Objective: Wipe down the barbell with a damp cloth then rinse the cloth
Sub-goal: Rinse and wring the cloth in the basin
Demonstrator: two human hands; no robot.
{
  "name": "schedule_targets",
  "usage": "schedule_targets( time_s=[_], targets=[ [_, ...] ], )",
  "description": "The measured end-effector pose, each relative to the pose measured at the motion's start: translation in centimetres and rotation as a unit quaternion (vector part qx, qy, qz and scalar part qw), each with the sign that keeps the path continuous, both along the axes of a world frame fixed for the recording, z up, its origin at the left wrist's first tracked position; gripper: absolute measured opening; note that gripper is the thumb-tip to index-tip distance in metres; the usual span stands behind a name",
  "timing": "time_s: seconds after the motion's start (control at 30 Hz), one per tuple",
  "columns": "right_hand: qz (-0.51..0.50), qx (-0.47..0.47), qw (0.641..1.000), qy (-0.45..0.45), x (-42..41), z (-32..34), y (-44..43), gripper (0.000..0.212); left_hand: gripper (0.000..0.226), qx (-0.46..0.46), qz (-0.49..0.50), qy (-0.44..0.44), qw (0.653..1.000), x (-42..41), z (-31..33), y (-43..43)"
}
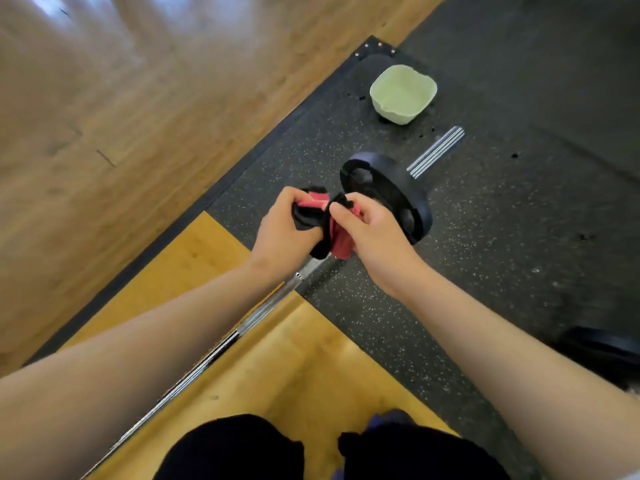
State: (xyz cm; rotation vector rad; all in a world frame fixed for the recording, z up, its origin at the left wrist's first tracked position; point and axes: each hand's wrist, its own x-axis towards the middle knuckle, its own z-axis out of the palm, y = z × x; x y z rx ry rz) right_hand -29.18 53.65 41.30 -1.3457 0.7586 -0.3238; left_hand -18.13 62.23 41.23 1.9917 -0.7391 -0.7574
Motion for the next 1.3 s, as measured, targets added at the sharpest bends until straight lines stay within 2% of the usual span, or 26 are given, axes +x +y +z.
schedule_targets(
  time_s=[0.2,0.37,0.5,0.67,0.83,0.97,1.13,1.3],
  targets=[
    [-0.05,0.022,0.998,0.038,-5.0,13.7,0.0,0.014,0.035,-0.005,-0.034,0.046,0.998,-4.7,13.2,-0.4],
    [-0.068,0.012,0.997,0.026,-8.2,24.9,-0.6,0.014,0.03,-0.024,-0.054,0.026,0.998,-7.9,23.8,-1.8],
    [-0.066,0.012,0.998,0.02,-10.0,30.3,-1.0,0.019,0.029,-0.021,-0.062,0.013,0.998,-9.1,29.0,-3.0],
    [-0.096,0.023,0.995,0.009,-11.6,33.0,-2.3,0.012,0.027,-0.029,-0.081,0.017,0.996,-10.6,31.7,-4.4],
    [-0.119,0.038,0.992,0.01,-11.4,33.0,-4.8,0.013,0.026,-0.022,-0.103,0.037,0.994,-9.9,31.7,-7.1],
    [-0.128,0.032,0.991,0.02,-9.7,33.7,-9.0,0.014,0.026,-0.019,-0.128,0.053,0.99,-7.2,32.0,-11.9],
    [-0.154,-0.001,0.988,0.014,-7.4,35.4,-15.3,0.013,0.016,-0.063,-0.134,0.054,0.988,-5.1,33.6,-18.7],
    [-0.163,0.024,0.986,-0.01,-6.9,35.9,-21.0,0.013,0.018,-0.059,-0.129,0.058,0.988,-4.4,33.5,-24.2]
  ],
)
